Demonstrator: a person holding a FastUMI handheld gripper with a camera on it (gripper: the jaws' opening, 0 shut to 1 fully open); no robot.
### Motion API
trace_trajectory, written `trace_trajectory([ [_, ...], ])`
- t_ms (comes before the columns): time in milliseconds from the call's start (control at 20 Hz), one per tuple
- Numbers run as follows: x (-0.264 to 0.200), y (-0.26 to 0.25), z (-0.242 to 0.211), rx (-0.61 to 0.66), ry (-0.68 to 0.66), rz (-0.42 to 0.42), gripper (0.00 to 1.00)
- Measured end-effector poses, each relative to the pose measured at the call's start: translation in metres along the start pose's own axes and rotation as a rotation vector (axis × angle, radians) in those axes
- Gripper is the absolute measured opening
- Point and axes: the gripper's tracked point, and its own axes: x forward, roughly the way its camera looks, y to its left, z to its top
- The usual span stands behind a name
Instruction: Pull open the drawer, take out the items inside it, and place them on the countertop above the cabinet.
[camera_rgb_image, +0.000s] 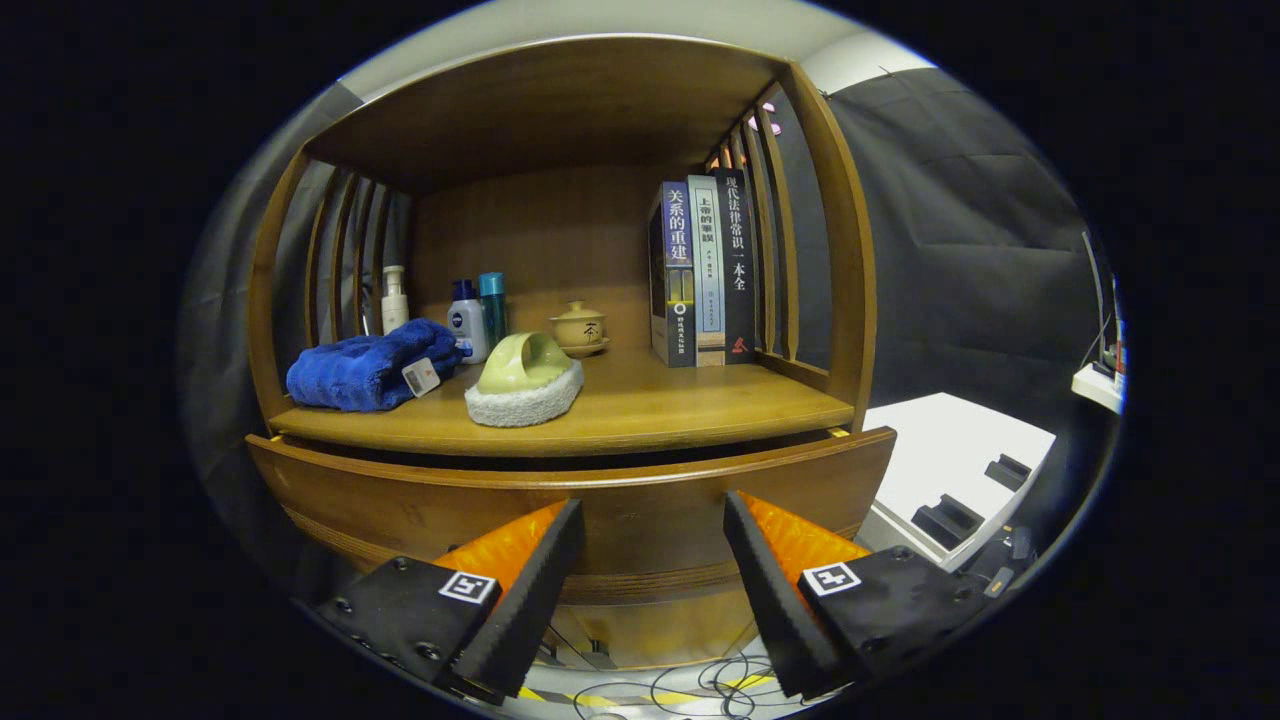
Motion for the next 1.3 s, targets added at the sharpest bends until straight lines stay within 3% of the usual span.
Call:
trace_trajectory([
  [250,0.024,0.003,-0.009,0.0,0.031,-0.034,0.96],
  [450,0.024,0.006,-0.007,-0.066,0.022,-0.006,0.94],
  [750,0.022,-0.002,-0.004,0.018,0.061,-0.028,0.95],
  [1100,-0.01,-0.01,0.063,0.087,0.03,-0.007,0.95],
  [1300,-0.041,-0.029,0.132,-0.004,-0.069,-0.042,0.95],
])
